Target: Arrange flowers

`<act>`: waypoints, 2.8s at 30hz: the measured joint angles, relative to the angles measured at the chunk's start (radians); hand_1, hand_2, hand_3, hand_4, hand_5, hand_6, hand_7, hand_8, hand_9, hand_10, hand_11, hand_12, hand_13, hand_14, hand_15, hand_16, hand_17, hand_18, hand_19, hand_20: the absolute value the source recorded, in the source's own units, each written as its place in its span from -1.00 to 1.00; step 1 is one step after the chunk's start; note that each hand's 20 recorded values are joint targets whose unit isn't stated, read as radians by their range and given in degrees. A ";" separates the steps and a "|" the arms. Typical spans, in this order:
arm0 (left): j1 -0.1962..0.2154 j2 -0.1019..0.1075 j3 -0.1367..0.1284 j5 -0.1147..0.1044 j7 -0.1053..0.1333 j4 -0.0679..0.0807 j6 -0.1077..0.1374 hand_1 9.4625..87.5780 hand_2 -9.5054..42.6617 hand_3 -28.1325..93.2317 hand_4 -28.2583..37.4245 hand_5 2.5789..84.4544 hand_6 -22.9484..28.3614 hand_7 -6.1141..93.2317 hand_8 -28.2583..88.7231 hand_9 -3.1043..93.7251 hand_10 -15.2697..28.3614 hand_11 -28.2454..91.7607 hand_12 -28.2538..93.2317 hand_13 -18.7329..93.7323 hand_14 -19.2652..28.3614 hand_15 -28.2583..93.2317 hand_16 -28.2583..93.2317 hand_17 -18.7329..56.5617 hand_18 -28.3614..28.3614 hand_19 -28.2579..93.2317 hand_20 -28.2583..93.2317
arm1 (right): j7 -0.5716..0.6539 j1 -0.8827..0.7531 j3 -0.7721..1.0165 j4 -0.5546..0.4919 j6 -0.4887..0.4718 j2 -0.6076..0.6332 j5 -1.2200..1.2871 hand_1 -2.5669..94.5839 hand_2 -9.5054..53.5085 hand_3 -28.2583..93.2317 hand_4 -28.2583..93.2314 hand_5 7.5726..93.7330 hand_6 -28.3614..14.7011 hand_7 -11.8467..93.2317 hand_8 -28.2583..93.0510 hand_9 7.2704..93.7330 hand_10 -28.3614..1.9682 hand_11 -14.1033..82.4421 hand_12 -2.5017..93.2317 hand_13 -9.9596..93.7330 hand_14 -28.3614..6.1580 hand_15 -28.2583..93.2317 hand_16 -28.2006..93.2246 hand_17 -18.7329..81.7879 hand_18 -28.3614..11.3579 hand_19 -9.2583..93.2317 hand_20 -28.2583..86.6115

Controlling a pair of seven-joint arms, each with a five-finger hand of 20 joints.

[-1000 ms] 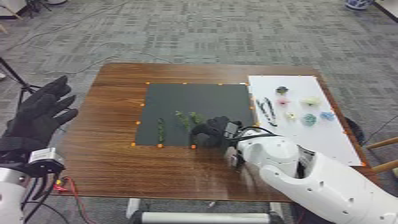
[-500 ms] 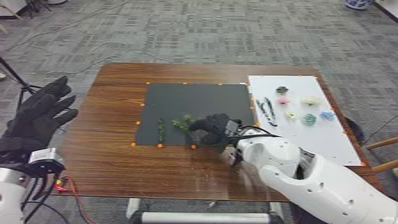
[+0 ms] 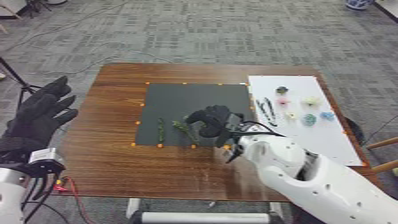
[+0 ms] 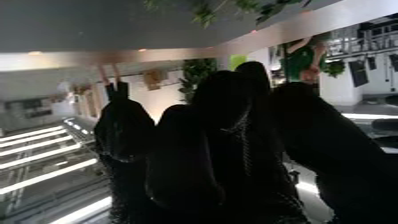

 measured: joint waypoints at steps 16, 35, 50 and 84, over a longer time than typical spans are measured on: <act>0.001 -0.002 0.000 0.000 0.001 -0.001 0.000 -0.58 -1.00 0.61 -0.98 -0.54 -0.06 -0.55 -0.65 -0.63 0.10 -0.30 -0.18 -0.57 0.30 0.02 -0.57 -0.85 0.68 0.09 -0.38 | -0.073 -0.053 0.081 -0.032 -0.094 0.116 0.007 -0.54 -0.24 1.00 -0.25 0.08 0.47 -0.45 -0.78 0.71 0.14 0.30 0.24 0.72 0.17 0.91 0.09 0.23 -0.82 1.00 0.51; 0.004 -0.005 0.000 0.000 0.001 -0.003 0.001 -0.58 -1.00 0.61 -0.99 -0.54 -0.06 -0.55 -0.65 -0.63 0.09 -0.30 -0.18 -0.57 0.30 0.02 -0.57 -0.85 0.68 0.09 -0.38 | -0.107 -0.028 -0.010 -0.040 -0.139 0.109 -0.009 -0.56 -0.22 1.00 -0.27 0.09 0.46 -0.45 -0.78 0.71 0.14 0.33 0.22 0.72 0.18 0.91 0.09 0.23 -0.82 1.00 0.51; 0.004 -0.005 0.000 0.001 0.001 -0.003 0.001 -0.58 -1.00 0.61 -0.98 -0.54 -0.06 -0.55 -0.65 -0.63 0.10 -0.30 -0.19 -0.57 0.30 0.02 -0.57 -0.85 0.68 0.09 -0.38 | -0.102 -0.027 0.009 -0.019 -0.143 0.068 -0.017 -0.58 -0.24 1.00 -0.30 0.09 0.46 -0.45 -0.78 0.70 0.13 0.36 0.20 0.72 0.19 0.91 0.09 0.23 -0.82 1.00 0.52; 0.008 -0.008 -0.004 0.001 0.005 -0.003 0.001 -0.59 -1.00 0.61 -0.99 -0.54 -0.06 -0.55 -0.65 -0.63 0.10 -0.30 -0.18 -0.57 0.30 0.02 -0.57 -0.85 0.68 0.09 -0.38 | 0.556 0.013 0.057 0.088 0.012 0.203 -0.039 0.12 -1.00 -0.89 -0.54 0.47 0.33 -0.01 -0.75 0.63 0.20 0.48 -0.06 0.73 0.41 0.84 0.12 0.27 -0.68 1.00 0.47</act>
